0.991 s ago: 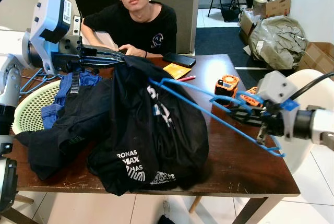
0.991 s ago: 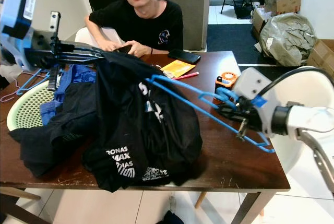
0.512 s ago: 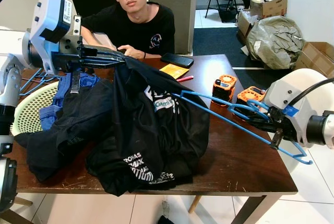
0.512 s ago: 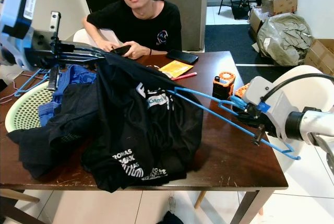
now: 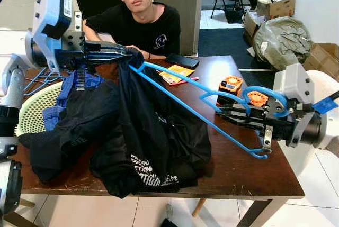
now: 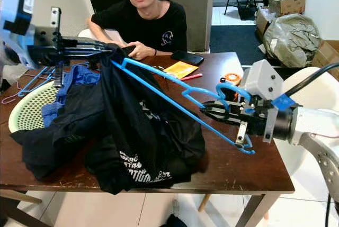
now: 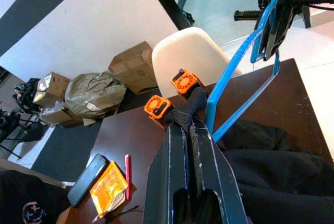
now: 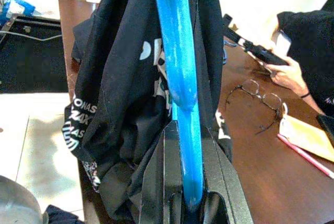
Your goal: Hang hanger
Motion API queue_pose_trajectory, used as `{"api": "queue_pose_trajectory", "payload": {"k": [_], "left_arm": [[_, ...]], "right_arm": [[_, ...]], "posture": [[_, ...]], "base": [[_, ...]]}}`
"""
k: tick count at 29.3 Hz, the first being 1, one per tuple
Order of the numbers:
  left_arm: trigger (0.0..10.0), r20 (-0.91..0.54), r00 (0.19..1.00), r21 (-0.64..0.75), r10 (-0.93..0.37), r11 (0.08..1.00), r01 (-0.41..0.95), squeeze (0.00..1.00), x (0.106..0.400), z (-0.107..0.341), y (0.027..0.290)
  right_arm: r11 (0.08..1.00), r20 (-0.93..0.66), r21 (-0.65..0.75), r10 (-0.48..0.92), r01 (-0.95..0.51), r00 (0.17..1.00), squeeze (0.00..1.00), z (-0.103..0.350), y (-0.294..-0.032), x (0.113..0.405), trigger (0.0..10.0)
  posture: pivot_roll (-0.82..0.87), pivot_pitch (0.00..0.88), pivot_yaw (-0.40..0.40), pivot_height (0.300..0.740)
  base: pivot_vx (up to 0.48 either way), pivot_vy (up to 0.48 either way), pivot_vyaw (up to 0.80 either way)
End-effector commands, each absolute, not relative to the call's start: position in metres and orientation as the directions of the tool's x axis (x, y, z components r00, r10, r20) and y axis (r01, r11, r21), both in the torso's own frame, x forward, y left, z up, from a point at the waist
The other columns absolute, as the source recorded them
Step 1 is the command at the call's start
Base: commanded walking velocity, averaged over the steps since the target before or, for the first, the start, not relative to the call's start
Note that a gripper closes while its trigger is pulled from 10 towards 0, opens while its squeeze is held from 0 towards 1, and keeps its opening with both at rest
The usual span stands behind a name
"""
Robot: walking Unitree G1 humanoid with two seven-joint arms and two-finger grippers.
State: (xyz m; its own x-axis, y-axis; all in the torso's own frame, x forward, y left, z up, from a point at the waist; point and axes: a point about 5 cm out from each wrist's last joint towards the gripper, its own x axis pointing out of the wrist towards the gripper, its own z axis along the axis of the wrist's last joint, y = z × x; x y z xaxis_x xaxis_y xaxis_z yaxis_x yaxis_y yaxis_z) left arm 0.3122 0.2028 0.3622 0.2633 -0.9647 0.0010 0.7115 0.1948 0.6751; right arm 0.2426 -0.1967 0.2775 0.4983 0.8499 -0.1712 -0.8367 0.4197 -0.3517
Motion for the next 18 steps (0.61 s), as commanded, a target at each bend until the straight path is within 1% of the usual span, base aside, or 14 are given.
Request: {"api": "queue_pose_trajectory", "payload": {"k": [1,3,4,6,7,8,10,11,12,13,14,16,17,18], "left_arm": [[1.0,0.017,0.260,0.670,-0.966,0.204,0.714,0.00,0.313,0.363,0.204],[0.9,0.021,0.227,0.670,-0.974,0.182,0.720,0.00,0.310,0.366,0.202],[0.9,0.021,0.227,0.670,-0.974,0.182,0.720,0.00,0.310,0.366,0.202],[1.0,0.018,0.189,0.668,-0.982,0.152,0.729,0.00,0.307,0.367,0.197],[1.0,0.018,0.189,0.668,-0.982,0.152,0.729,0.00,0.307,0.367,0.197],[1.1,0.015,0.162,0.666,-0.987,0.130,0.734,0.00,0.305,0.367,0.193],[1.1,0.013,0.145,0.665,-0.989,0.117,0.737,0.00,0.303,0.367,0.191],[1.3,0.009,0.116,0.663,-0.993,0.093,0.743,0.00,0.301,0.367,0.187],[1.3,0.009,0.116,0.663,-0.993,0.093,0.743,0.00,0.301,0.367,0.187],[1.4,0.008,0.088,0.656,-0.996,0.072,0.751,0.00,0.298,0.366,0.183],[1.4,0.008,0.088,0.656,-0.996,0.072,0.751,0.00,0.298,0.366,0.183],[1.6,-0.005,0.045,0.643,-0.999,0.031,0.766,0.00,0.295,0.362,0.177],[1.9,-0.013,0.024,0.633,-1.000,0.010,0.774,0.00,0.294,0.359,0.175],[1.9,-0.013,0.024,0.633,-1.000,0.010,0.774,0.00,0.294,0.359,0.175]], "right_arm": [[0.399,-0.173,-0.368,0.858,-0.839,0.484,0.00,0.277,-0.192,0.239,10.0],[0.376,-0.213,-0.359,0.858,-0.854,0.467,0.00,0.269,-0.186,0.238,10.0],[0.376,-0.213,-0.359,0.858,-0.854,0.467,0.00,0.269,-0.186,0.238,10.0],[0.350,-0.254,-0.342,0.859,-0.872,0.445,0.00,0.261,-0.178,0.236,10.0],[0.350,-0.254,-0.342,0.859,-0.872,0.445,0.00,0.261,-0.178,0.236,10.0],[0.349,-0.279,-0.336,0.850,-0.875,0.447,0.00,0.256,-0.174,0.238,10.0],[0.352,-0.295,-0.333,0.843,-0.875,0.451,0.00,0.253,-0.172,0.239,10.0],[0.370,-0.303,-0.330,0.830,-0.868,0.469,0.00,0.251,-0.169,0.243,10.0],[0.370,-0.303,-0.330,0.830,-0.868,0.469,0.00,0.251,-0.169,0.243,10.0],[0.394,-0.300,-0.326,0.819,-0.860,0.489,0.00,0.250,-0.167,0.247,10.0],[0.394,-0.300,-0.326,0.819,-0.860,0.489,0.00,0.250,-0.167,0.247,10.0],[0.457,-0.273,-0.327,0.793,-0.827,0.545,0.00,0.252,-0.166,0.257,10.0],[0.486,-0.251,-0.322,0.784,-0.813,0.568,0.00,0.254,-0.165,0.262,10.0],[0.486,-0.251,-0.322,0.784,-0.813,0.568,0.00,0.254,-0.165,0.262,10.0]], "posture": [[0.02,0.006,0.088,0.740],[0.02,0.006,0.088,0.740],[0.02,0.006,0.088,0.740],[0.02,0.007,0.090,0.740],[0.02,0.007,0.090,0.740],[0.01,0.007,0.089,0.740],[0.01,0.007,0.089,0.740],[0.02,0.007,0.089,0.740],[0.02,0.007,0.089,0.740],[0.02,0.007,0.089,0.740],[0.02,0.007,0.089,0.740],[0.02,0.006,0.089,0.740],[0.02,0.006,0.089,0.740],[0.02,0.006,0.089,0.740]], "base": [[0.000,0.000,0.00],[0.000,0.000,0.00],[0.000,0.000,0.00],[0.000,0.000,0.00],[0.000,0.000,0.00],[0.000,0.000,0.00],[0.000,0.000,0.00],[0.000,0.000,0.00],[0.000,0.000,0.00],[0.000,0.000,0.00],[0.000,0.000,0.00],[0.000,0.000,0.00],[0.000,0.000,0.00],[0.000,0.000,0.00]]}}
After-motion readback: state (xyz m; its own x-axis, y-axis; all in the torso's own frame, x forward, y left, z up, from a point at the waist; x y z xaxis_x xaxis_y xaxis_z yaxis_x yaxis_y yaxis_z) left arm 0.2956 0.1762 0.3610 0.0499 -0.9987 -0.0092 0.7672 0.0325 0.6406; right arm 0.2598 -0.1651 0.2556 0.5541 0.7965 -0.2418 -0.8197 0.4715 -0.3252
